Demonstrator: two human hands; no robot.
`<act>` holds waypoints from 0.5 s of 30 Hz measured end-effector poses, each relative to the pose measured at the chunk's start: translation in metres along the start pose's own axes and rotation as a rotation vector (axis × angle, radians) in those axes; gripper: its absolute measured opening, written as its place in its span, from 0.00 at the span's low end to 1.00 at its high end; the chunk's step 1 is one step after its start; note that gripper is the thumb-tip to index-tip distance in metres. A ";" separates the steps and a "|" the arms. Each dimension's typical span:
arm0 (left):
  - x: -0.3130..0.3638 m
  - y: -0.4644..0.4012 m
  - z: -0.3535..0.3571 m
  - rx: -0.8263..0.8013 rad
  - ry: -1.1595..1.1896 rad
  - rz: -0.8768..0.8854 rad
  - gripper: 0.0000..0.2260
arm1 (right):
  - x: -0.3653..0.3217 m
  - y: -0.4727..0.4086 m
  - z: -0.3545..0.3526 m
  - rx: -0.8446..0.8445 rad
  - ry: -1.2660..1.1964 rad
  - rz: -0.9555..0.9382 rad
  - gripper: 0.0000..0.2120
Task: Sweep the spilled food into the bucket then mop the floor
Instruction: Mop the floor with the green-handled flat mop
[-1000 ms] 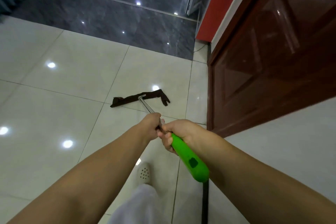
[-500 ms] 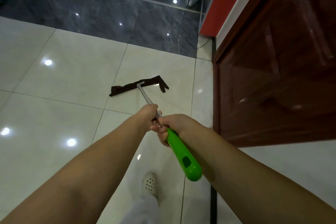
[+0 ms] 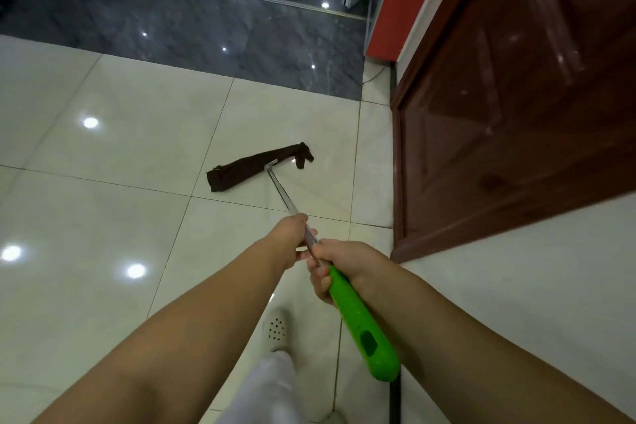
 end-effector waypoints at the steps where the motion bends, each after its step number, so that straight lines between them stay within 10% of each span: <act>1: -0.014 0.006 0.009 -0.001 -0.007 -0.003 0.13 | 0.008 0.011 -0.011 0.007 -0.017 -0.004 0.08; 15: -0.177 0.087 0.129 -0.235 -0.052 -0.070 0.08 | 0.102 0.142 -0.142 0.117 -0.235 0.036 0.11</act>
Point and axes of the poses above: each hand's wrist, its own y-axis away from the middle knuckle, its own z-axis out of the palm, x = y × z, the point moved 9 cm from there along -y, towards the middle knuckle, and after that the axes turned 11 degrees about -z, right-handed, at the moved point
